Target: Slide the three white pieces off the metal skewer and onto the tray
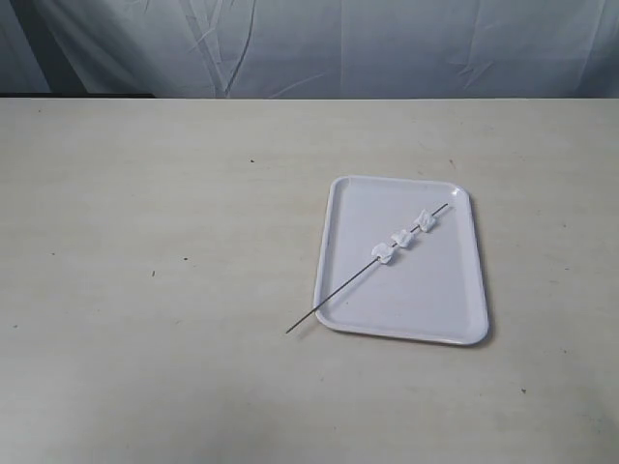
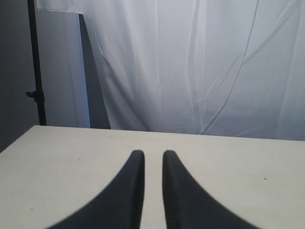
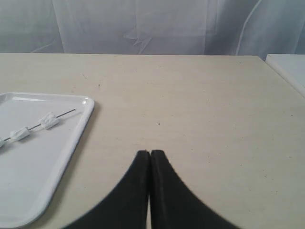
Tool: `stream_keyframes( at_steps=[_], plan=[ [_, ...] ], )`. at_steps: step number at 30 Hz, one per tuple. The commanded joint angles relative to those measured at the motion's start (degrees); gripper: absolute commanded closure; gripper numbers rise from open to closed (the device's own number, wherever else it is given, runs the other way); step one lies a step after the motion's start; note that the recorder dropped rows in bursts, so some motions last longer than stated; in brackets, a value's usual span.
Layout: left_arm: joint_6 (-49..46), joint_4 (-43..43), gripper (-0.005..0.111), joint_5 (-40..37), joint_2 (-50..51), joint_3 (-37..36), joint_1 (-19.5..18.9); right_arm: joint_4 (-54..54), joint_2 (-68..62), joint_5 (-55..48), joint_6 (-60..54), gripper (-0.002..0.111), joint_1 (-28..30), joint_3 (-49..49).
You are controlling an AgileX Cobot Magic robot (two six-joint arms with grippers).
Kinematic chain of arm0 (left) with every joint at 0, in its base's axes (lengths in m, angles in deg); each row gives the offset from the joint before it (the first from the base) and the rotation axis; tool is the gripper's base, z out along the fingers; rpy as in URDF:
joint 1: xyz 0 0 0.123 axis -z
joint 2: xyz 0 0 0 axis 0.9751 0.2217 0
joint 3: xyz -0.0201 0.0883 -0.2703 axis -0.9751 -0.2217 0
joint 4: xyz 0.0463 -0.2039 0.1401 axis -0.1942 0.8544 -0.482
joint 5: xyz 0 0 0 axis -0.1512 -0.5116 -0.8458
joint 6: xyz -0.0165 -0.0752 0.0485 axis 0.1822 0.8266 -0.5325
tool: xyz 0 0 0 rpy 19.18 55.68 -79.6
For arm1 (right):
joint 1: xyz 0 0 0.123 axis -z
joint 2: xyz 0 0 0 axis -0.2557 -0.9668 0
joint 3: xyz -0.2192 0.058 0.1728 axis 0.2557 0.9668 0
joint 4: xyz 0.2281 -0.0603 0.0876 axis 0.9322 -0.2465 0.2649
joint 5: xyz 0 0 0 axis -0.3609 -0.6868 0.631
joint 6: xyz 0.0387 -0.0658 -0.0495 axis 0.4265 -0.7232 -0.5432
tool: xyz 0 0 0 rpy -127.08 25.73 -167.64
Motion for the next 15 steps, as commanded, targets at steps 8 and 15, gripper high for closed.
stream_keyframes(
  at_steps=[8, 15],
  plan=[
    [0.15, 0.0, 0.092, -2.18, 11.81, 10.9, 2.39, -0.08, 0.34, 0.46, -0.27, 0.109, -0.08, 0.12],
    [0.15, 0.0, 0.092, -4.44, 19.89, 15.49, 8.06, -0.08, 0.34, 0.46, -0.16, 0.109, -0.08, 0.12]
  ],
)
